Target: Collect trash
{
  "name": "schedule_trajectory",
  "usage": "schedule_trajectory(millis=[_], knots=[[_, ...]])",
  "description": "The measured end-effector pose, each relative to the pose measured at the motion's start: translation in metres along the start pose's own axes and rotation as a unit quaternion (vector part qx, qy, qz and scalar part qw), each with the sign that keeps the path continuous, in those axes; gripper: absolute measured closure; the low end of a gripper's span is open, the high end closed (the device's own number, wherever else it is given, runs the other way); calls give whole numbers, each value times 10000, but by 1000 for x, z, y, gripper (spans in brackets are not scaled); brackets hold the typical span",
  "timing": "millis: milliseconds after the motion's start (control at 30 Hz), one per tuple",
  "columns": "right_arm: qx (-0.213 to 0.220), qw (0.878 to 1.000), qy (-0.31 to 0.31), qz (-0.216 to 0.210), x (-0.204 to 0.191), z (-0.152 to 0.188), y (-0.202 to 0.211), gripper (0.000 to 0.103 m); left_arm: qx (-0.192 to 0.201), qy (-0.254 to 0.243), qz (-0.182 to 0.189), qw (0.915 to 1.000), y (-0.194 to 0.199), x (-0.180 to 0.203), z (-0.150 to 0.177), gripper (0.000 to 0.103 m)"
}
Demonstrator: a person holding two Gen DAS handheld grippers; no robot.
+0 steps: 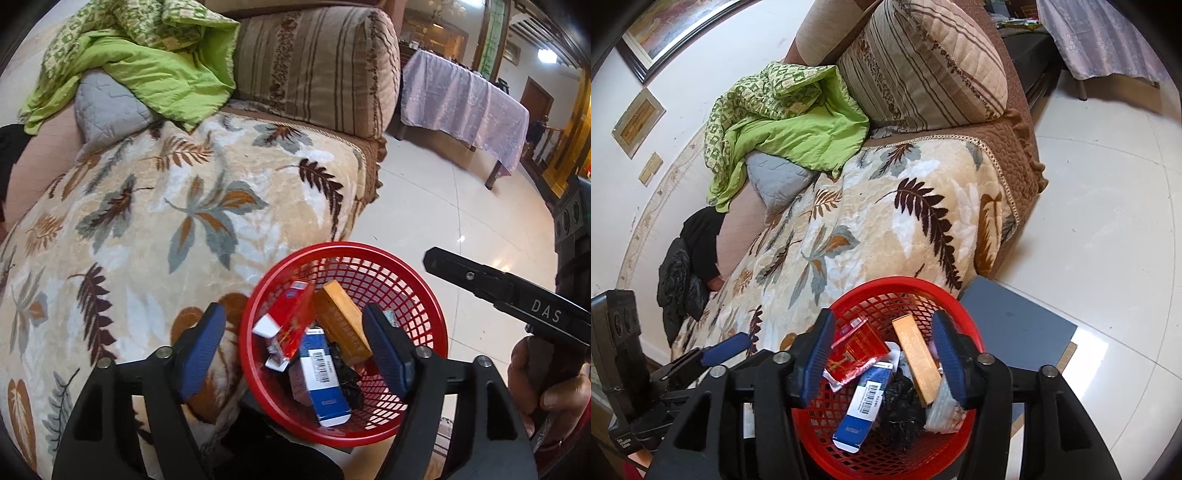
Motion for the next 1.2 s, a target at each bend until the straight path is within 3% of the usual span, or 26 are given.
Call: schedule_trajectory(millis=[167,267,467,600,733,1000,1200], knots=[[325,9954,386,809,-6,-1,11,16,268,40,-266,9993,19,-12,6,17],[591,9856,671,1433,-14,2,19,8,408,48,-537,9977,31,-21,11,14],[1196,9644,608,2279,-22,10,39,0,773,-136,-1257,9890,66,-38,24,7],[1375,9679,376,2071,-34,22,56,0,1018,-56,-1610,9817,94,-56,38,3],[1267,9634,324,2341,-42,40,67,0,1226,-38,-1843,9752,119,-67,55,2],[1366,9568,816,2432,-67,76,78,0,1397,-41,-2364,9615,149,-82,86,1],[1379,9539,1090,2433,-83,85,79,0,1411,109,-2478,9584,156,-93,96,1]])
Point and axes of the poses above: each gripper's, at about its wrist camera, not at the fingertips, and y roughly against the way its jaws point, x to its right, z to its underside, the point moved 8 cm from there along -y, roughly the way its jaws point, and after that the axes turned 3 degrees about -y, right-handed, at the moved point
